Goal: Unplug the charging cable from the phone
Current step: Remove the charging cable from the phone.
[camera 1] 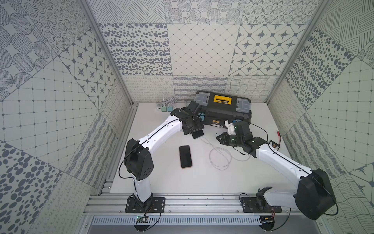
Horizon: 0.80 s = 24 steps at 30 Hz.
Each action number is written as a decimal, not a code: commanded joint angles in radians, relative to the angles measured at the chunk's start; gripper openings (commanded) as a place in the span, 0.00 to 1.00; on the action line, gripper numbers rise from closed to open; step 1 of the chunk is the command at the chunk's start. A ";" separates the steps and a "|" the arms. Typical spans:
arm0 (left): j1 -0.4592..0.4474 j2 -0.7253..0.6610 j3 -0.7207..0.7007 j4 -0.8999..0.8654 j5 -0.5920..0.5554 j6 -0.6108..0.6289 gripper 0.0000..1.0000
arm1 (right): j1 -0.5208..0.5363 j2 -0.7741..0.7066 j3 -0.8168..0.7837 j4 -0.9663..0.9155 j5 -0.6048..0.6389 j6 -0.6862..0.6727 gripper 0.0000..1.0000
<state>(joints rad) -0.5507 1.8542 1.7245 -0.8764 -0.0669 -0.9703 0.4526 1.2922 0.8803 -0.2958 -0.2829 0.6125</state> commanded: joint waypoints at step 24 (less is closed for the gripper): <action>-0.111 0.094 -0.205 0.103 0.163 -0.096 0.00 | -0.167 0.038 -0.033 -0.151 0.261 0.009 0.07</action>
<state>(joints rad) -0.6514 1.9236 1.5185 -0.8173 0.0303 -1.0309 0.2901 1.3235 0.8616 -0.4564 -0.0414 0.6128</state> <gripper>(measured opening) 0.778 0.086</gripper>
